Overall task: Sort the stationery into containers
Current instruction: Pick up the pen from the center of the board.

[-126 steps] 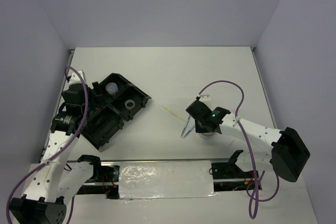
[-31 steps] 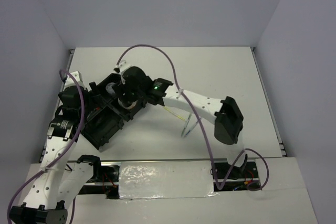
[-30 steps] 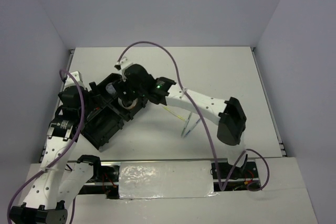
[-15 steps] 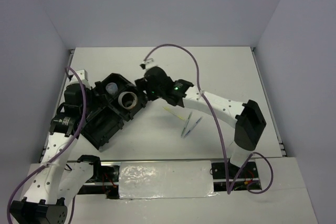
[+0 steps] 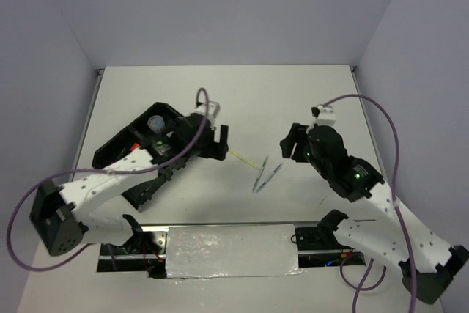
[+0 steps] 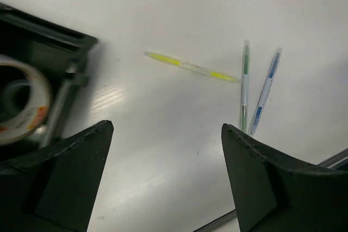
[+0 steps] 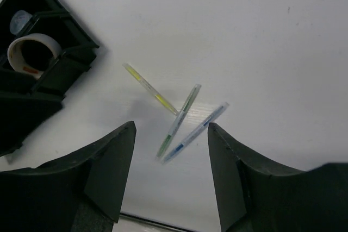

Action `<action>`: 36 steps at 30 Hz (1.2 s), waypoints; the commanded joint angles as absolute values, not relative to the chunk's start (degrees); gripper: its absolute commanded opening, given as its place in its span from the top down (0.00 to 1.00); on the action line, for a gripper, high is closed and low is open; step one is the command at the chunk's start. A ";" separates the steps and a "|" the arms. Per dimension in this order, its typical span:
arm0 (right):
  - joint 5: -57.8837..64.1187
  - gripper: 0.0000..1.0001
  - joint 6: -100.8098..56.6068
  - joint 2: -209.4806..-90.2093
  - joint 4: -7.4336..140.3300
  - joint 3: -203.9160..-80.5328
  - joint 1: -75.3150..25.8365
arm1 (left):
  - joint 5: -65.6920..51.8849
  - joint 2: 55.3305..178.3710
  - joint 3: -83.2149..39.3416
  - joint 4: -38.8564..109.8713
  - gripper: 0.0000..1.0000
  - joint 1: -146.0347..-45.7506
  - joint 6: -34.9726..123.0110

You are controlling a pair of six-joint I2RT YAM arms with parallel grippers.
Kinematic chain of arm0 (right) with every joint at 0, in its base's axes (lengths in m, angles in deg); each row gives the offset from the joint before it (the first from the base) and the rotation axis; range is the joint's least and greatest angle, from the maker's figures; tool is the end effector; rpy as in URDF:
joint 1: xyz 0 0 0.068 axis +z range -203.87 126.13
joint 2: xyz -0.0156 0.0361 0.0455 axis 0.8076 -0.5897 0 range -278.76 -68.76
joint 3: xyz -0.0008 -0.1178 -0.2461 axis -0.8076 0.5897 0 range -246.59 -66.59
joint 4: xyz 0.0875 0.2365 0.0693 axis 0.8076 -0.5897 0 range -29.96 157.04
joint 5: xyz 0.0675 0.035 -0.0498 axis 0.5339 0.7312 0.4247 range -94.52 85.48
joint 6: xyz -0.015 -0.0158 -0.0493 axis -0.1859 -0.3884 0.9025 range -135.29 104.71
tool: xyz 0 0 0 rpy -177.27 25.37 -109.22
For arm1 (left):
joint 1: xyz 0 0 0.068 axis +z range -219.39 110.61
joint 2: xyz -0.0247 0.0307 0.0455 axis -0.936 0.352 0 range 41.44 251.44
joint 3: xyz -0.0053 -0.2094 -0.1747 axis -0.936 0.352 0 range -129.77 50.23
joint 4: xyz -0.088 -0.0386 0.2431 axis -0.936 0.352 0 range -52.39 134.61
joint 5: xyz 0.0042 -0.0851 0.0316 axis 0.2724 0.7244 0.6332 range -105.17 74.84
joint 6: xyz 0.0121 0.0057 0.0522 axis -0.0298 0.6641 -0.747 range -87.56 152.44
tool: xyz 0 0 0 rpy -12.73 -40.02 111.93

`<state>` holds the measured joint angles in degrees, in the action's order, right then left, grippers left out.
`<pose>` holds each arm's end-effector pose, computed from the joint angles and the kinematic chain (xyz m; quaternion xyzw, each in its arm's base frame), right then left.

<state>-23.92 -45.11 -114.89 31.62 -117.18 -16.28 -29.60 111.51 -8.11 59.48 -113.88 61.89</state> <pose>0.1410 0.0936 0.3274 0.0247 0.8614 0.1476 0.4854 0.2006 -0.1845 0.3106 0.0556 0.8745 -0.1935 0.4412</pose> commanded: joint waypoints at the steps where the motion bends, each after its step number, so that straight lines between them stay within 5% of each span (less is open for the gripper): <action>1: -25.53 0.37 -46.66 -108.70 24.17 -115.02 -16.69 | -32.91 121.31 -12.32 52.83 0.08 -120.00 65.22; 7: -22.99 0.40 -46.58 -102.43 20.46 -113.96 -16.60 | -38.69 137.41 -23.04 56.66 0.29 -121.51 69.07; 17: -19.38 0.39 -44.82 -103.74 23.97 -112.21 -16.69 | -48.02 151.21 -35.63 70.97 0.14 -121.95 95.94; 24: -18.24 0.39 -43.77 -103.66 25.21 -111.94 -16.51 | -55.24 156.31 -42.40 84.97 0.21 -124.32 114.34; 36: -16.04 0.39 -42.80 -103.48 26.17 -111.24 -16.60 | -52.43 162.38 -41.44 79.37 0.26 -124.50 116.46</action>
<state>-17.08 -43.84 -104.12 23.38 -111.89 -16.52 -51.50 160.69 -40.88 80.20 -124.70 114.13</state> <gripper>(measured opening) 0.611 0.740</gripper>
